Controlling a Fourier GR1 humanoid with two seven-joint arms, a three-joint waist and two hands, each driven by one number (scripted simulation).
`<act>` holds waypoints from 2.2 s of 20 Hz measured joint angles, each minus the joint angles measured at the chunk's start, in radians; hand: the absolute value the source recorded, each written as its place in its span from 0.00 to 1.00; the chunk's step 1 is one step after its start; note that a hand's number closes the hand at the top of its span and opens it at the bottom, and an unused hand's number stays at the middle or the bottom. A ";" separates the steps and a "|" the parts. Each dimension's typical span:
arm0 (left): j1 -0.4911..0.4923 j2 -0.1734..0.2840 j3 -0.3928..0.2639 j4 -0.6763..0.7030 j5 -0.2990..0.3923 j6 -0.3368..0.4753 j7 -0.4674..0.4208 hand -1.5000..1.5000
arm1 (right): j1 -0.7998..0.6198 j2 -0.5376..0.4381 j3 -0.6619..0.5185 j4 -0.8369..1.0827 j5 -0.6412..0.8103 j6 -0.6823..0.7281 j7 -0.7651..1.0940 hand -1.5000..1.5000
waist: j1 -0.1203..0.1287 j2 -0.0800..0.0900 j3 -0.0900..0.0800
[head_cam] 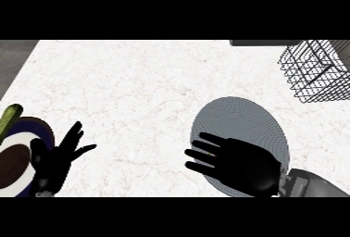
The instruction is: Pick the bell pepper from the placemat and place it in the basket
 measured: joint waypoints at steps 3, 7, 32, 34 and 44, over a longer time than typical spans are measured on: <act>-0.006 -0.002 0.007 0.009 -0.002 -0.006 0.007 0.50 | 0.004 0.019 0.010 0.035 0.038 -0.026 -0.013 0.00 | 0.000 0.000 0.001; 0.000 0.000 0.009 -0.006 -0.001 -0.019 0.020 0.50 | -0.001 0.025 0.024 0.087 0.096 -0.037 -0.021 0.00 | 0.001 0.000 -0.001; 0.052 0.017 0.072 -0.032 -0.078 -0.027 0.084 0.50 | 0.002 0.127 0.035 0.327 0.295 -0.249 -0.147 1.00 | 0.006 0.000 0.004; 0.058 0.010 0.077 -0.031 -0.080 -0.032 0.070 0.50 | -0.001 0.133 0.036 0.336 0.317 -0.275 -0.159 1.00 | 0.006 -0.001 0.005; 0.106 -0.004 0.111 -0.046 -0.101 -0.018 0.049 0.50 | 0.088 0.180 -0.128 0.373 0.276 -0.272 -0.013 1.00 | -0.035 -0.006 0.008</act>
